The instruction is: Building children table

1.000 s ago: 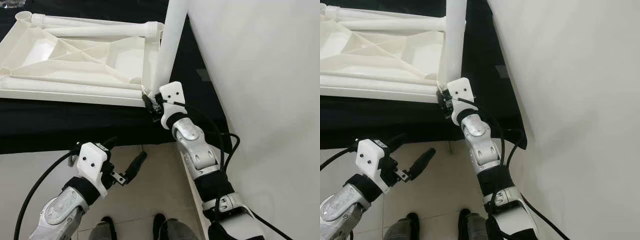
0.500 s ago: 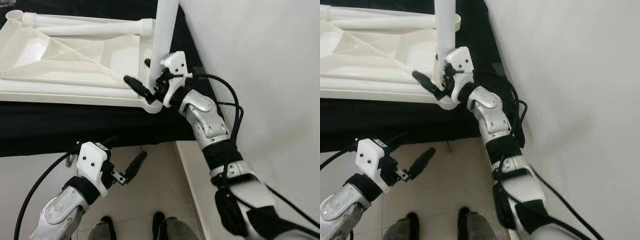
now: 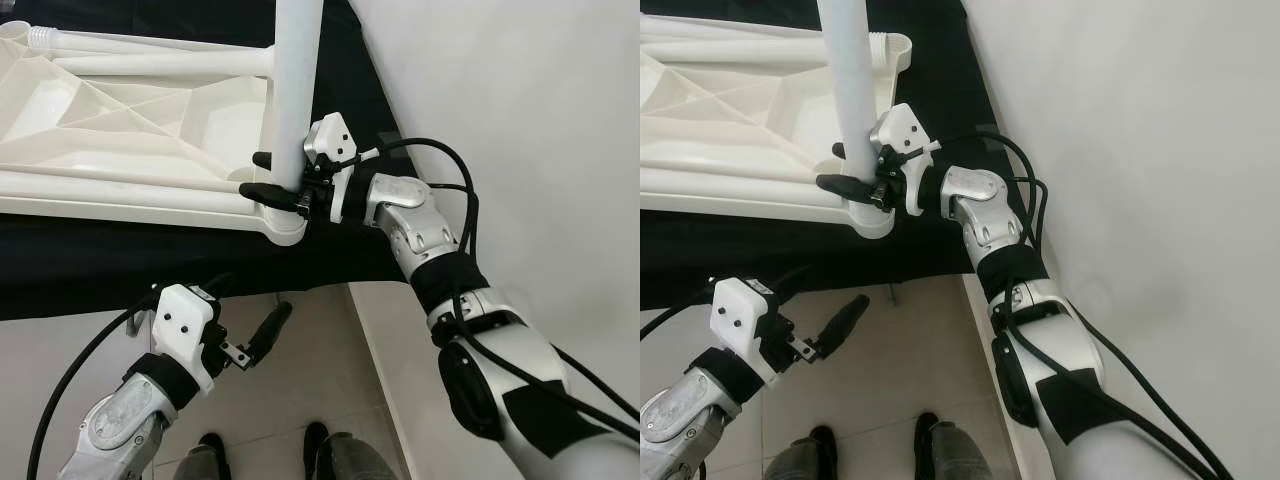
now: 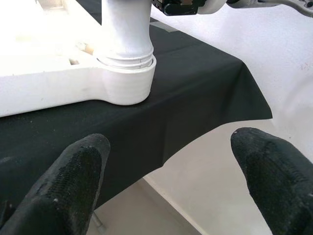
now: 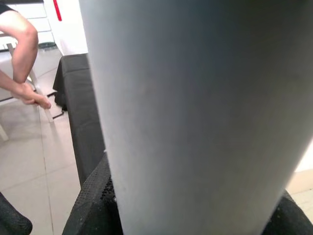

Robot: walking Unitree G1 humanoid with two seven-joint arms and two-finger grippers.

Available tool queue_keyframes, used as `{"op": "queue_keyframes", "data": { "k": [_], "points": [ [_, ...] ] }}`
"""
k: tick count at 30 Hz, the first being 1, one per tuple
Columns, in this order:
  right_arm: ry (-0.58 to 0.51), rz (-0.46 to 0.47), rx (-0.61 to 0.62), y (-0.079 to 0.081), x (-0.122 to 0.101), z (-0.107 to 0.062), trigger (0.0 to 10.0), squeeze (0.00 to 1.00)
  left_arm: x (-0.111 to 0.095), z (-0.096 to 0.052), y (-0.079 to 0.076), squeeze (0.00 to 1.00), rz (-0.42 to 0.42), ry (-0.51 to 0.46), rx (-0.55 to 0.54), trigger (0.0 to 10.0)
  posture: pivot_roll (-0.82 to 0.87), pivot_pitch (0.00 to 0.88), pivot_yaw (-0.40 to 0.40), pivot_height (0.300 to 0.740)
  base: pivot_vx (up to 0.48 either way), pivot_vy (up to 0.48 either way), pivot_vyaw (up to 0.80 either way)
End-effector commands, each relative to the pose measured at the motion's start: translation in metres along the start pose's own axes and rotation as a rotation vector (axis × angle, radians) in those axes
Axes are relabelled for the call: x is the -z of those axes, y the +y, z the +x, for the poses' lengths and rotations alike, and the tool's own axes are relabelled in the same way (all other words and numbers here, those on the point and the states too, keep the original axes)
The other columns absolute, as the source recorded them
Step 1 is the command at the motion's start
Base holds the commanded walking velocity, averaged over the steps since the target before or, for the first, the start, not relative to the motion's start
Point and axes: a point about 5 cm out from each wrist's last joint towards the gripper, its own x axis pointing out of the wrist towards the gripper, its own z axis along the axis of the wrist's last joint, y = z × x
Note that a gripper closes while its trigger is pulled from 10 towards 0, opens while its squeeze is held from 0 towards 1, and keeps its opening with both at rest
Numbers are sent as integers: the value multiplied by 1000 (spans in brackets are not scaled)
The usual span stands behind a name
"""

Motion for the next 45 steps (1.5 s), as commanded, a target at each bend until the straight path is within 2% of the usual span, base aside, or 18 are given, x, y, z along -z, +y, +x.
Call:
{"op": "queue_keyframes", "data": {
  "k": [1,5,8,9,10,14,21,22,23,24,26,27,28,34,35,39,40,45],
  "points": [
    [15,31,-1,6,10,6,0,0,2,-3,-4,0,-5,8,5,10000,137,292,-152,740,0,0,0],
    [91,107,391,-3,36,-5,0,0,3,-4,-5,0,-10,13,5,10000,138,292,-152,740,0,0,0],
    [126,110,523,-5,44,-11,0,0,4,-4,-5,0,-11,14,6,10000,139,293,-152,740,0,0,0],
    [201,115,775,-5,60,-27,0,0,4,-5,-5,0,-11,16,6,10000,134,296,-149,740,0,0,0],
    [214,77,857,15,69,-32,0,0,4,-5,-4,0,-13,16,7,10000,121,302,-138,740,0,0,0],
    [205,53,809,59,74,-23,0,0,5,-4,-3,0,-17,21,15,10000,100,292,-116,740,0,0,0],
    [206,58,741,40,72,-12,0,0,5,2,-5,0,-21,11,28,10000,107,285,-124,740,0,0,0],
    [196,39,728,34,67,-10,2000,0,4,2,-5,0,-18,9,27,10000,108,285,-124,740,0,0,0],
    [196,39,728,34,67,-10,2000,0,4,2,-5,0,-18,9,27,10000,108,285,-124,740,0,0,0],
    [194,36,727,32,65,-8,10000,0,4,2,-4,0,-18,8,27,10000,109,285,-124,740,0,0,0],
    [194,34,728,31,64,-7,10000,0,4,2,-4,0,-18,8,26,10000,109,285,-124,740,0,0,0],
    [148,44,700,29,56,-4,10000,761,4,2,-4,0,-14,7,23,10000,115,282,-129,740,0,0,0],
    [92,48,652,23,45,-2,10000,1000,3,2,-3,0,-11,4,21,10000,117,282,-133,740,0,0,0],
    [-21,49,478,17,20,2,10000,1000,3,3,-3,0,-6,0,16,10000,120,281,-136,740,0,0,0],
    [-33,33,390,19,14,2,10000,0,3,3,-3,0,-6,0,15,10000,125,282,-139,740,0,0,0],
    [-38,-8,136,24,9,5,10000,0,2,2,-3,0,-3,-1,10,10000,135,283,-144,740,0,0,0],
    [-15,-55,-86,32,12,2,10000,0,2,2,-3,0,0,-2,6,10000,138,284,-145,740,0,0,0],
    [-6,-21,-156,31,14,1,10000,0,1,1,-3,0,0,-4,4,10000,144,286,-149,740,0,0,0]
  ]
}}
